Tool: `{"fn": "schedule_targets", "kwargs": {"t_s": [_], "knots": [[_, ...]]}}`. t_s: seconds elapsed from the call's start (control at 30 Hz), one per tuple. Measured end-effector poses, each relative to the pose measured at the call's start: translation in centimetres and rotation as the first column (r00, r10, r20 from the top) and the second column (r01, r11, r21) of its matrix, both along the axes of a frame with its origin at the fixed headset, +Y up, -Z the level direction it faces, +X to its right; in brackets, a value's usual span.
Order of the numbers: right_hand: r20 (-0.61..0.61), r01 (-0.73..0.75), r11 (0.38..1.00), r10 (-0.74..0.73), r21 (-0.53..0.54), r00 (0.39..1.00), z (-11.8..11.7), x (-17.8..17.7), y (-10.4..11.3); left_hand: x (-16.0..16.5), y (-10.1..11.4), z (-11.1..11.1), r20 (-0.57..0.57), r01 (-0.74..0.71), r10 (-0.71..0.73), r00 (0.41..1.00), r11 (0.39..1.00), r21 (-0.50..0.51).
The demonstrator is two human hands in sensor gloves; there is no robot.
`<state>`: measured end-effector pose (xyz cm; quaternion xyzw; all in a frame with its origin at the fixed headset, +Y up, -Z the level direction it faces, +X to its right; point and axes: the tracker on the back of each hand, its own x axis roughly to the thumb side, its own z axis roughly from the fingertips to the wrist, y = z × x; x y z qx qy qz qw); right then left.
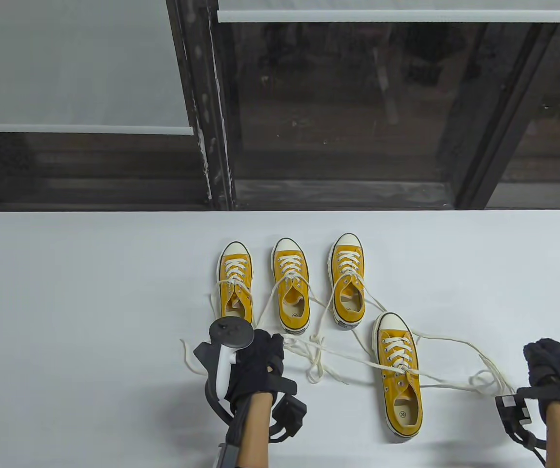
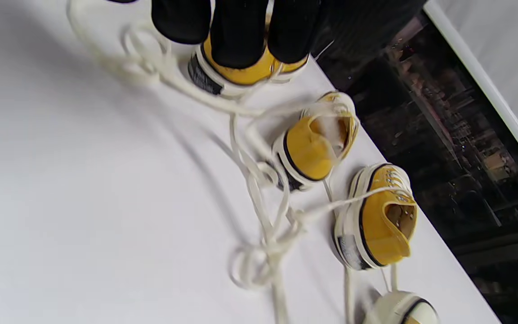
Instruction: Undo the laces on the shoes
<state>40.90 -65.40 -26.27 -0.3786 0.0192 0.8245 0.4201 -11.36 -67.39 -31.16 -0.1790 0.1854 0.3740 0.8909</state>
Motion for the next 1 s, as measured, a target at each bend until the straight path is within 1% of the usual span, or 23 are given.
{"fn": "schedule_targets", "kwargs": {"t_s": [0.03,0.1,0.13,0.17,0.2,0.23,0.3,0.33,0.37,0.43,0.5,0.53,0.6,0.63,0.67,0.73,0.77,0.83,0.97,1.0], "knots": [[-0.022,-0.017,1.000,0.017,0.011,1.000,0.0,-0.2,0.4,-0.2,0.4,0.0,0.024,0.036,-0.037,0.999,0.999,0.030],[-0.121,-0.063,0.998,0.066,0.031,0.990,0.1,-1.2,1.6,-0.6,1.4,0.3,0.068,0.170,-0.177,0.982,0.980,0.100],[-0.161,-0.080,0.996,0.084,0.035,0.983,0.0,-1.7,1.9,-0.7,1.6,0.2,0.117,0.196,-0.212,0.970,0.971,0.135],[-0.203,-0.093,0.995,0.097,0.030,0.974,0.0,-2.2,2.1,-0.7,1.7,0.3,0.142,0.210,-0.232,0.962,0.966,0.153],[-0.271,-0.114,0.993,0.113,0.010,0.956,0.0,-3.0,2.3,-0.6,1.8,0.4,0.149,0.257,-0.285,0.947,0.949,0.180],[-0.341,-0.139,0.990,0.130,-0.003,0.931,0.0,-4.1,2.3,-0.5,1.9,0.6,0.155,0.316,-0.356,0.922,0.920,0.233],[-0.413,-0.161,0.986,0.133,-0.035,0.901,-0.1,-5.7,2.0,0.0,1.8,0.8,0.181,0.363,-0.420,0.889,0.889,0.280],[-0.454,-0.161,0.986,0.120,-0.052,0.883,-0.2,-6.7,1.6,0.2,1.7,1.0,0.182,0.373,-0.434,0.882,0.880,0.294],[-0.494,-0.159,0.985,0.102,-0.074,0.863,-0.3,-7.8,1.1,0.5,1.6,1.2,0.189,0.365,-0.435,0.880,0.876,0.316],[-0.533,-0.168,0.979,0.081,-0.117,0.842,-0.5,-9.3,0.2,0.9,1.2,1.3,0.198,0.342,-0.422,0.885,0.876,0.339],[-0.582,-0.239,0.957,0.103,-0.163,0.807,-0.9,-11.2,-1.0,1.1,0.9,1.4,0.219,0.345,-0.428,0.877,0.878,0.333],[-0.615,-0.303,0.933,0.125,-0.194,0.778,-1.1,-12.2,-1.8,1.1,0.7,1.4,0.224,0.341,-0.424,0.877,0.880,0.331],[-0.661,-0.384,0.890,0.136,-0.246,0.738,-1.3,-13.5,-2.8,0.9,0.5,1.5,0.236,0.304,-0.393,0.889,0.891,0.338],[-0.695,-0.423,0.857,0.112,-0.295,0.711,-1.4,-14.4,-3.7,0.8,0.5,1.5,0.235,0.286,-0.375,0.897,0.896,0.339],[-0.712,-0.447,0.825,0.080,-0.345,0.697,-1.4,-15.1,-4.4,0.7,0.5,1.6,0.227,0.283,-0.372,0.900,0.895,0.344],[-0.729,-0.469,0.786,0.036,-0.401,0.684,-1.2,-16.3,-5.6,0.6,0.3,1.7,0.234,0.276,-0.365,0.901,0.898,0.342],[-0.729,-0.483,0.775,0.043,-0.408,0.683,-1.2,-16.7,-6.0,0.7,0.1,1.7,0.240,0.285,-0.375,0.895,0.896,0.340],[-0.716,-0.531,0.744,0.102,-0.406,0.690,-1.1,-17.5,-6.7,0.8,-0.2,1.7,0.254,0.286,-0.379,0.890,0.897,0.337],[-0.703,-0.645,0.668,0.252,-0.371,0.665,-1.3,-18.5,-7.3,1.1,-0.4,1.6,0.278,0.247,-0.350,0.895,0.905,0.346],[-0.701,-0.660,0.658,0.274,-0.363,0.658,-1.4,-18.5,-7.3,1.1,-0.4,1.6,0.282,0.239,-0.344,0.896,0.907,0.347]]}}
